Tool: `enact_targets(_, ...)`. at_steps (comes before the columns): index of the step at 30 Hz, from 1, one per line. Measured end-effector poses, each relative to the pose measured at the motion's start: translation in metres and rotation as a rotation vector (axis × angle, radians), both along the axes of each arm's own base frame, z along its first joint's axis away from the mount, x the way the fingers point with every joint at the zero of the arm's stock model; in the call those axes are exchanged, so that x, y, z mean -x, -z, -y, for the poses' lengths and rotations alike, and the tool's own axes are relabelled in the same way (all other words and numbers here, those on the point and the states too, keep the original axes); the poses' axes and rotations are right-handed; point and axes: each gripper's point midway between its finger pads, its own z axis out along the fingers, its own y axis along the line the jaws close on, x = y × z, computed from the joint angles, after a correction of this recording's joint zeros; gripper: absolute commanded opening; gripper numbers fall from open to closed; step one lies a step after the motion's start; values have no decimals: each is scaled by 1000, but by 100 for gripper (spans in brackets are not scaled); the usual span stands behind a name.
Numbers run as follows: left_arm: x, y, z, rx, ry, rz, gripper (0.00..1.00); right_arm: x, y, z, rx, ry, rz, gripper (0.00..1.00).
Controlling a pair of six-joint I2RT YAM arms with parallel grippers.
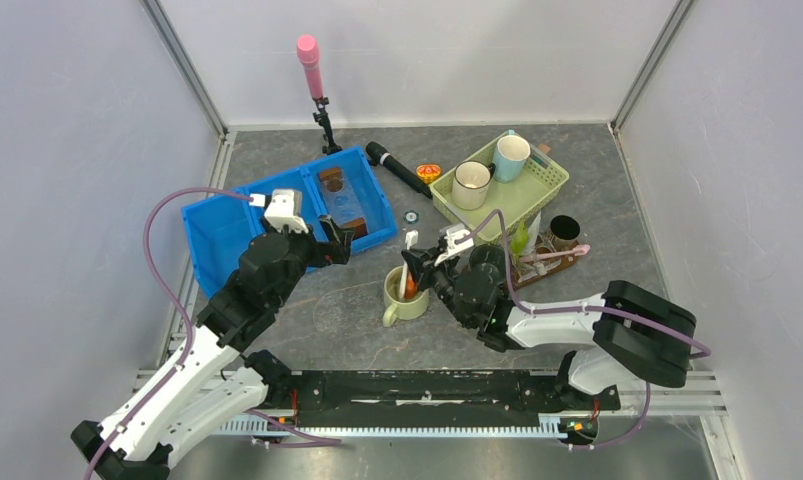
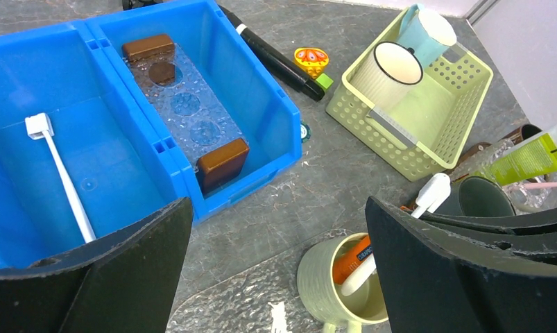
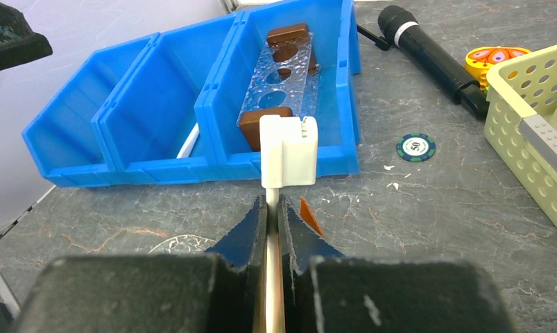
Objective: Prepare toiletry sets of a toothbrush and toothpaste on the tray
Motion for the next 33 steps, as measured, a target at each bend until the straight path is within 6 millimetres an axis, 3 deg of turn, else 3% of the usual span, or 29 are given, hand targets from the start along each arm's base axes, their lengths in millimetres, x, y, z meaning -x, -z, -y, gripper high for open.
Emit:
enact_targets(11, 4, -2, -3, 4, 0, 6, 100, 1, -11, -13, -13, -5, 40, 12)
enact_targets(33, 5, 2, -4, 1, 0, 2, 100, -3, 9, -6, 53, 76, 28, 24)
